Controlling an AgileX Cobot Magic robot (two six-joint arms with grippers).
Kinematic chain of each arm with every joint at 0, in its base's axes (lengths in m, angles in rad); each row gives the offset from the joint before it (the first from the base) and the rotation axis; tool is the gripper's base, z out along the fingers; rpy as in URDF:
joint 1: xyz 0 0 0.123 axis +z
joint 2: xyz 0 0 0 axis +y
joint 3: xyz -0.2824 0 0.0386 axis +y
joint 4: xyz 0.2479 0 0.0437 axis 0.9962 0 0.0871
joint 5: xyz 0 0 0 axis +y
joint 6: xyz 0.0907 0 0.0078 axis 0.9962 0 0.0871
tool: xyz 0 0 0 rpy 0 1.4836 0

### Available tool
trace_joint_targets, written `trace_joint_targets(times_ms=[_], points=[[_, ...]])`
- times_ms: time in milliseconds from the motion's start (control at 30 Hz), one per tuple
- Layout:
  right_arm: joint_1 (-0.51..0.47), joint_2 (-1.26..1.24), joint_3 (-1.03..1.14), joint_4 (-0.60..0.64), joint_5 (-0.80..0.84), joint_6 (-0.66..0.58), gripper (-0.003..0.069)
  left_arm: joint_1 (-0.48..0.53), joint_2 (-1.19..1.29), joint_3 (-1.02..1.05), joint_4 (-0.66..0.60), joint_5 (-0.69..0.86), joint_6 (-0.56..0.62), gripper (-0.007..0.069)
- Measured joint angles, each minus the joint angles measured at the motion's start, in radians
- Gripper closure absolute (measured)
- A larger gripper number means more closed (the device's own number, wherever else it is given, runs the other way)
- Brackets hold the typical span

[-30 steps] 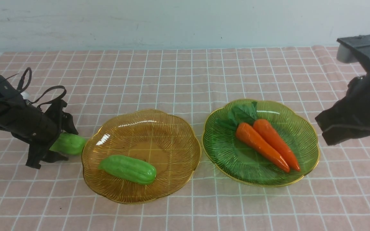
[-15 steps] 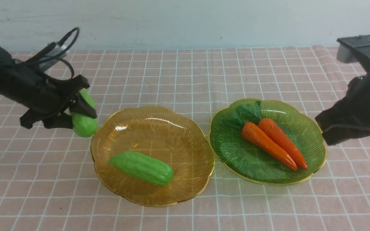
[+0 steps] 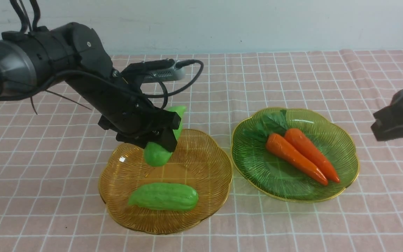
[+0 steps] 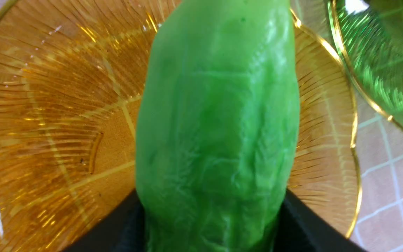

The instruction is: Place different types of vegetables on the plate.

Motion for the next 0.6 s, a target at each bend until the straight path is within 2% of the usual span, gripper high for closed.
trace_joint_targets(times_ms=[100,267,367,467,533,600], points=[[0.0,-0.067,0.001,-0.003,0.0,0.0,0.0674,-0.011,0.001,0.0,0.029,-0.002,0.0,0.0215],[0.0,-0.257,0.067,-0.032,0.003,0.0,0.0674,-0.014,0.001,0.0,0.047,-0.032,0.0,0.0071],[0.0,-0.434,0.145,-0.054,0.008,0.009,0.0674,-0.014,0.001,0.0,0.05,-0.042,0.0,0.0066],[0.0,-0.637,0.243,-0.056,0.011,0.034,0.0674,-0.014,0.0,0.0,0.051,-0.041,0.0,0.0172],[0.0,-0.834,0.366,-0.053,-0.055,0.047,0.0674,-0.014,-0.012,0.0,0.063,-0.04,0.0,0.0316],[0.0,-0.967,0.478,-0.032,-0.175,0.049,0.0674,-0.014,-0.048,0.0,0.106,-0.039,0.001,0.0503]])
